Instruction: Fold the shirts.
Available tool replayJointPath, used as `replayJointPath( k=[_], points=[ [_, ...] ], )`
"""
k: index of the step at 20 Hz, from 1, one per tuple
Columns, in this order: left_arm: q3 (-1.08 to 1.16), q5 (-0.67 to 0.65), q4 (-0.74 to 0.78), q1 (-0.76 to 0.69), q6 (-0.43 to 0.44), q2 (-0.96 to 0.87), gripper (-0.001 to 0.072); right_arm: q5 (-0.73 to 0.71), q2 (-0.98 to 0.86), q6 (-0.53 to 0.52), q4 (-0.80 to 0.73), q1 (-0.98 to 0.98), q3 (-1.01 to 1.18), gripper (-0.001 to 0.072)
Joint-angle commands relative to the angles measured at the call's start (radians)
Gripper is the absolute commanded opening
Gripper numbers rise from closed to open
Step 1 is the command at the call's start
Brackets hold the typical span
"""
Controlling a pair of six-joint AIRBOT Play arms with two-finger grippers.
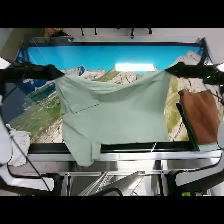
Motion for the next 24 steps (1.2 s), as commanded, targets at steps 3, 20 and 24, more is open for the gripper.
replayJointPath(
  k=[3, 20, 24],
  points=[
    [0.323, -0.011, 0.05, -0.023, -0.104, -0.431, 0.002, -0.085, -0.319, 0.012, 0.013, 0.006, 0.088, 0.0015],
    [0.107, -0.124, 0.253, 0.021, -0.19, -0.357, 0.0019, 0.085, -0.341, 0.05, -0.311, 0.006, 0.189, 0.0015],
    [0.089, -0.118, 0.266, 0.021, -0.19, -0.37, 0.002, 0.077, -0.357, 0.054, -0.325, 0.01, 0.189, 0.0015]
  ],
)
